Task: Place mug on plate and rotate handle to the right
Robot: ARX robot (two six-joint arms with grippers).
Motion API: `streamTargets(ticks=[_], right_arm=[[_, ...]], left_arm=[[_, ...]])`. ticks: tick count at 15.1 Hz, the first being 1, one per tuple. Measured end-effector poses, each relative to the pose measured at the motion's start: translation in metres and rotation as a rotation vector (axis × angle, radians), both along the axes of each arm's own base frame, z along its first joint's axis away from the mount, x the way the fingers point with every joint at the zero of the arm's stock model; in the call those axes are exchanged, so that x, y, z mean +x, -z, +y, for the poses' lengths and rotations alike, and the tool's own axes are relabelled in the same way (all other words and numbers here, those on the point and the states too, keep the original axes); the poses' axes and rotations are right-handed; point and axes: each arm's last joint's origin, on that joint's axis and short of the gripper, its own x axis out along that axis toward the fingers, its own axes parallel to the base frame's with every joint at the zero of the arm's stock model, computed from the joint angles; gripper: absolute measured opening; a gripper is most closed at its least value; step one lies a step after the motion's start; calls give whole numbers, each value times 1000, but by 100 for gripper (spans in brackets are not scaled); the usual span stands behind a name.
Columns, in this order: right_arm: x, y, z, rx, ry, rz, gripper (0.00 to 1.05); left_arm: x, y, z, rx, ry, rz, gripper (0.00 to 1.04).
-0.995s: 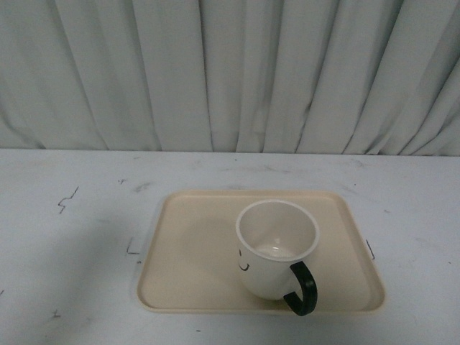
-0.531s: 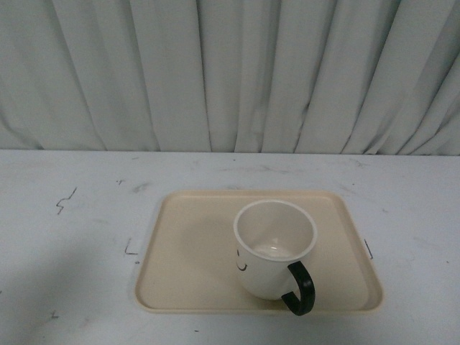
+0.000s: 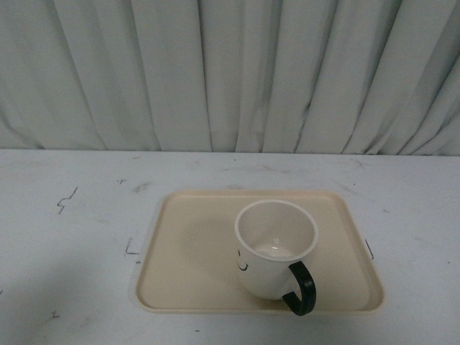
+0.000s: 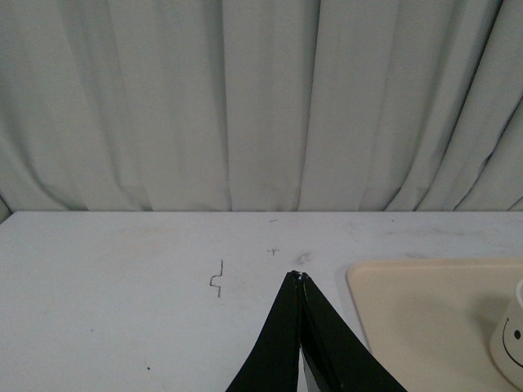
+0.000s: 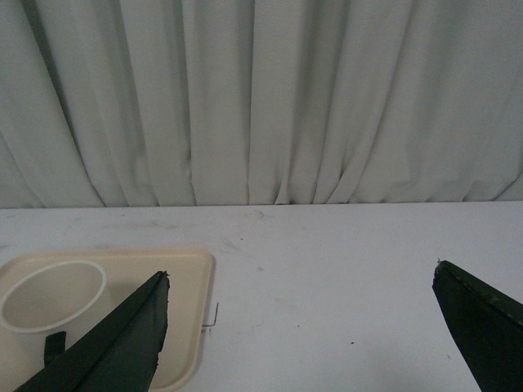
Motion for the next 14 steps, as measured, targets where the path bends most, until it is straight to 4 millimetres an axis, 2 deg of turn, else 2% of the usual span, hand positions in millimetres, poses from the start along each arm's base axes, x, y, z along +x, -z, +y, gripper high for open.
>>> streamTargets(ticks=[14], right_arm=[[0, 0, 0, 0, 0, 0, 98]], left_arm=[[-26, 2, 0, 0, 1, 4, 2]])
